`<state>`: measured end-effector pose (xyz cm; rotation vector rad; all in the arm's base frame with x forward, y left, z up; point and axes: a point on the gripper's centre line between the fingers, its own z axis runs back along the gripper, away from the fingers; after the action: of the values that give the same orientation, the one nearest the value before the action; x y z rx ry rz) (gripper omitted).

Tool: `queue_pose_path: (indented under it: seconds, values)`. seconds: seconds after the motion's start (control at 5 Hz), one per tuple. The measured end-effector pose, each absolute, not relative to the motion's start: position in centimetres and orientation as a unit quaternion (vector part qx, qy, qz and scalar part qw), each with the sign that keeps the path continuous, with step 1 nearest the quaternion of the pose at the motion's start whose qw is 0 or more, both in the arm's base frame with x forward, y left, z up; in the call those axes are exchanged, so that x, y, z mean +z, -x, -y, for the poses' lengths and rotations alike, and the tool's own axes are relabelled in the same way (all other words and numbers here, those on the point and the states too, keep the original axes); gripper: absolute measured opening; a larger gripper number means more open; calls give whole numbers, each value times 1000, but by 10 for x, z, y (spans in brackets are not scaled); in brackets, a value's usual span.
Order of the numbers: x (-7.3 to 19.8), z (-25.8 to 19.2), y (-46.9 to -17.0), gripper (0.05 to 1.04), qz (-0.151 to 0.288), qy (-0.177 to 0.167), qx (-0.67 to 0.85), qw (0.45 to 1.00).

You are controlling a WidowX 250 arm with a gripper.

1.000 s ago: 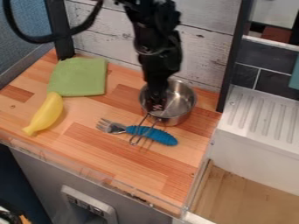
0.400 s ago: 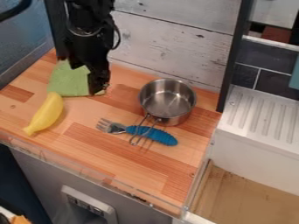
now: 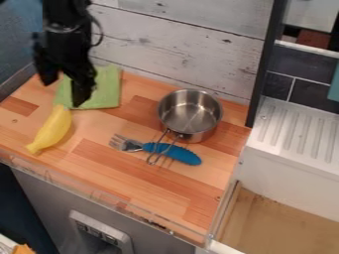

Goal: Move a banana

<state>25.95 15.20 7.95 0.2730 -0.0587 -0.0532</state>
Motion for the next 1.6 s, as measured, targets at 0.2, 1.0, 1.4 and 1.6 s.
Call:
queue_pose_path:
  seconds: [0.2, 1.0, 1.4, 1.6]
  values:
    - [70, -165, -252, 1001, 1, -133, 17, 991]
    - [12, -175, -255, 1001, 2, -30, 39, 999]
    - [8, -178, -257, 967, 13, -6, 41, 999]
    - [6, -178, -254, 685, 10, -13, 38, 999]
